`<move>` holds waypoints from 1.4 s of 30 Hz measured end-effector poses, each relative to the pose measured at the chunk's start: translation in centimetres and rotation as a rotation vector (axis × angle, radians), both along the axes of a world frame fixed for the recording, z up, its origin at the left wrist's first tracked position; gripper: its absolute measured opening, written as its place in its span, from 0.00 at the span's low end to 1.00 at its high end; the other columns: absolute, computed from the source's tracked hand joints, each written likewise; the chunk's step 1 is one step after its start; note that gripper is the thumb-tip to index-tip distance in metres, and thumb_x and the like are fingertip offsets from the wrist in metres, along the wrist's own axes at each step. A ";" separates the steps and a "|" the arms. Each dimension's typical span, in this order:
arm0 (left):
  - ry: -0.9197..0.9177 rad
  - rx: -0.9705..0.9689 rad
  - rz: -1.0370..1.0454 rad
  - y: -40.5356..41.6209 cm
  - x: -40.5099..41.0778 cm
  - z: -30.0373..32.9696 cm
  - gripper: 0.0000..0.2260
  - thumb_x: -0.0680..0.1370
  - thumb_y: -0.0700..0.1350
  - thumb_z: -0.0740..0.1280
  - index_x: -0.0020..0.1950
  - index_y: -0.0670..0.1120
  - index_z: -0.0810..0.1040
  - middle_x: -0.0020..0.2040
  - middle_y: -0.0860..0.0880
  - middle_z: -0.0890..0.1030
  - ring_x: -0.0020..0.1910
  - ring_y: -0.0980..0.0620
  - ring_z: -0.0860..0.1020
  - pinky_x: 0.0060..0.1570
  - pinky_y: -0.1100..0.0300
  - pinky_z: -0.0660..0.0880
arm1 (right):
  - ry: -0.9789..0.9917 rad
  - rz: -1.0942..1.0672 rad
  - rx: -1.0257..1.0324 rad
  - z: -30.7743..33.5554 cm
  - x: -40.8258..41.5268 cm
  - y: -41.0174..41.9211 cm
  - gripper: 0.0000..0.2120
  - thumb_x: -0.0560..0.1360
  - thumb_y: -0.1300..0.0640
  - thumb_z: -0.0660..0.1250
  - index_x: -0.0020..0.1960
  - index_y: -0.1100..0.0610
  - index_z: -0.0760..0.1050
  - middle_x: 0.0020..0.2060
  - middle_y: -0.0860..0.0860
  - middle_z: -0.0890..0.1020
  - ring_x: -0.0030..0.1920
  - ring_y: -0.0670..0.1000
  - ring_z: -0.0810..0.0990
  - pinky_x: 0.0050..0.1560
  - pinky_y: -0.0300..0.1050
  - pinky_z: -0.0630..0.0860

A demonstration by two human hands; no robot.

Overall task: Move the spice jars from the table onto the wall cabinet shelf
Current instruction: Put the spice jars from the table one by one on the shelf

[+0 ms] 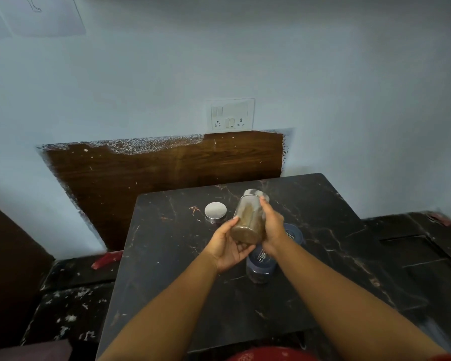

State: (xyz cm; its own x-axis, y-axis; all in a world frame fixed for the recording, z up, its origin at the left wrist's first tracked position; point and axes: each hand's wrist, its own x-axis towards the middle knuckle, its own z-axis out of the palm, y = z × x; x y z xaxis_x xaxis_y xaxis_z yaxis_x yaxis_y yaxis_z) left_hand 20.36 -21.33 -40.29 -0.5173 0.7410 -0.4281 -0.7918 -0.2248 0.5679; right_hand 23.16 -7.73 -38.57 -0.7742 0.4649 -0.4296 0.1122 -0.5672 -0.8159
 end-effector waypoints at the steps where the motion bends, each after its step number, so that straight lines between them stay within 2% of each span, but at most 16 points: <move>1: 0.011 -0.014 -0.005 0.2 0.3 0.5 0.32 0.70 0.54 0.73 0.71 0.42 0.71 0.58 0.41 0.80 0.53 0.47 0.79 0.53 0.56 0.76 | 0.004 -0.030 -0.005 0.2 0.3 0.0 0.28 0.73 0.42 0.70 0.63 0.63 0.75 0.56 0.63 0.82 0.54 0.62 0.83 0.58 0.63 0.78; 4: 0.061 -0.022 -0.023 0.9 1.0 2.1 0.39 0.62 0.50 0.79 0.70 0.44 0.71 0.55 0.44 0.79 0.51 0.51 0.78 0.47 0.61 0.73 | 0.033 0.063 -0.096 1.0 1.1 0.0 0.29 0.75 0.38 0.64 0.62 0.61 0.77 0.55 0.62 0.83 0.55 0.61 0.82 0.58 0.60 0.78; 6: 0.140 -0.058 -0.019 1.5 2.0 2.9 0.40 0.61 0.48 0.79 0.70 0.45 0.70 0.56 0.45 0.79 0.52 0.52 0.77 0.46 0.63 0.71 | 0.045 0.148 -0.123 1.2 2.1 0.5 0.29 0.76 0.35 0.61 0.60 0.59 0.79 0.53 0.61 0.84 0.53 0.60 0.84 0.53 0.56 0.80; 9: 0.268 -0.098 0.010 2.1 3.0 3.6 0.37 0.66 0.51 0.77 0.73 0.47 0.68 0.61 0.45 0.79 0.58 0.49 0.77 0.55 0.58 0.74 | -0.021 0.192 -0.067 1.6 2.4 1.7 0.29 0.75 0.34 0.61 0.57 0.57 0.81 0.51 0.61 0.85 0.52 0.61 0.84 0.55 0.59 0.79; 12: 0.214 -0.054 0.026 2.2 3.4 4.3 0.27 0.75 0.60 0.65 0.69 0.46 0.73 0.62 0.44 0.80 0.58 0.48 0.80 0.52 0.55 0.78 | -0.149 0.131 0.002 2.3 2.6 2.4 0.22 0.74 0.36 0.64 0.52 0.55 0.79 0.48 0.61 0.85 0.48 0.62 0.85 0.51 0.63 0.80; 15: 0.130 0.006 0.131 2.2 3.4 4.3 0.21 0.82 0.55 0.56 0.72 0.48 0.70 0.66 0.42 0.78 0.60 0.45 0.79 0.52 0.52 0.79 | -0.139 0.115 -0.006 2.6 2.8 2.6 0.21 0.77 0.39 0.62 0.57 0.56 0.78 0.50 0.61 0.84 0.49 0.63 0.84 0.53 0.65 0.79; 18: 0.166 -0.033 0.232 2.3 3.8 3.9 0.18 0.82 0.49 0.59 0.72 0.47 0.70 0.65 0.41 0.78 0.58 0.44 0.80 0.46 0.53 0.81 | -0.119 0.119 -0.058 2.5 3.3 2.8 0.19 0.80 0.43 0.58 0.58 0.57 0.77 0.52 0.61 0.84 0.51 0.62 0.84 0.56 0.64 0.78; 21: 0.189 -0.069 0.271 2.1 4.3 3.8 0.20 0.80 0.46 0.64 0.71 0.42 0.70 0.64 0.40 0.78 0.58 0.44 0.80 0.45 0.54 0.81 | -0.101 0.132 -0.081 2.5 4.0 2.9 0.17 0.82 0.48 0.56 0.56 0.58 0.78 0.50 0.60 0.84 0.52 0.61 0.84 0.58 0.62 0.77; 24: 0.225 -0.077 0.296 2.2 4.5 3.9 0.20 0.79 0.45 0.67 0.70 0.42 0.71 0.62 0.41 0.80 0.56 0.46 0.81 0.44 0.56 0.81 | -0.100 0.155 -0.080 2.4 4.4 2.9 0.15 0.83 0.51 0.56 0.52 0.57 0.78 0.53 0.61 0.83 0.54 0.62 0.82 0.60 0.63 0.76; 26: 0.267 -0.078 0.293 2.4 4.5 4.0 0.21 0.77 0.42 0.68 0.70 0.43 0.71 0.60 0.43 0.81 0.55 0.48 0.81 0.43 0.57 0.81 | -0.098 0.161 -0.082 2.5 4.6 3.1 0.14 0.83 0.50 0.56 0.54 0.57 0.78 0.53 0.61 0.83 0.55 0.62 0.82 0.60 0.64 0.75; 30: 0.293 -0.109 0.294 2.9 4.8 4.4 0.23 0.75 0.43 0.72 0.69 0.45 0.72 0.62 0.43 0.80 0.60 0.45 0.79 0.48 0.53 0.80 | -0.079 0.168 -0.118 2.4 5.0 3.4 0.13 0.82 0.52 0.57 0.52 0.57 0.78 0.52 0.61 0.84 0.53 0.62 0.83 0.58 0.64 0.77; 33: 0.256 -0.124 0.314 3.3 5.1 4.5 0.18 0.77 0.51 0.69 0.65 0.50 0.76 0.58 0.46 0.83 0.53 0.48 0.83 0.42 0.54 0.81 | -0.054 0.167 -0.147 2.3 5.2 3.3 0.14 0.82 0.53 0.56 0.58 0.58 0.77 0.53 0.61 0.84 0.54 0.62 0.82 0.59 0.65 0.76; 35: 0.229 -0.116 0.329 3.2 5.2 4.6 0.12 0.80 0.52 0.65 0.62 0.53 0.79 0.54 0.48 0.85 0.49 0.50 0.84 0.39 0.55 0.80 | -0.040 0.165 -0.147 2.4 5.3 3.2 0.15 0.82 0.54 0.56 0.60 0.59 0.77 0.53 0.61 0.84 0.55 0.62 0.82 0.60 0.65 0.75; 42: 0.231 -0.157 0.340 2.7 5.7 4.5 0.09 0.80 0.50 0.64 0.56 0.57 0.82 0.54 0.50 0.85 0.57 0.47 0.81 0.42 0.53 0.80 | -0.038 0.183 -0.152 2.8 6.0 3.0 0.14 0.82 0.53 0.58 0.60 0.59 0.77 0.55 0.61 0.83 0.56 0.62 0.82 0.61 0.64 0.75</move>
State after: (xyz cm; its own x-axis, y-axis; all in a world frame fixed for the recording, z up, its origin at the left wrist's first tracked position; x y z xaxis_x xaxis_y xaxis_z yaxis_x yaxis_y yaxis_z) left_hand 26.08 -18.64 -35.77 -0.8158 0.4474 -0.3664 -0.5360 -0.3472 0.7696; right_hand 29.13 -4.72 -35.81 -0.8216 0.2462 -0.5142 0.2529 -0.6510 -0.7157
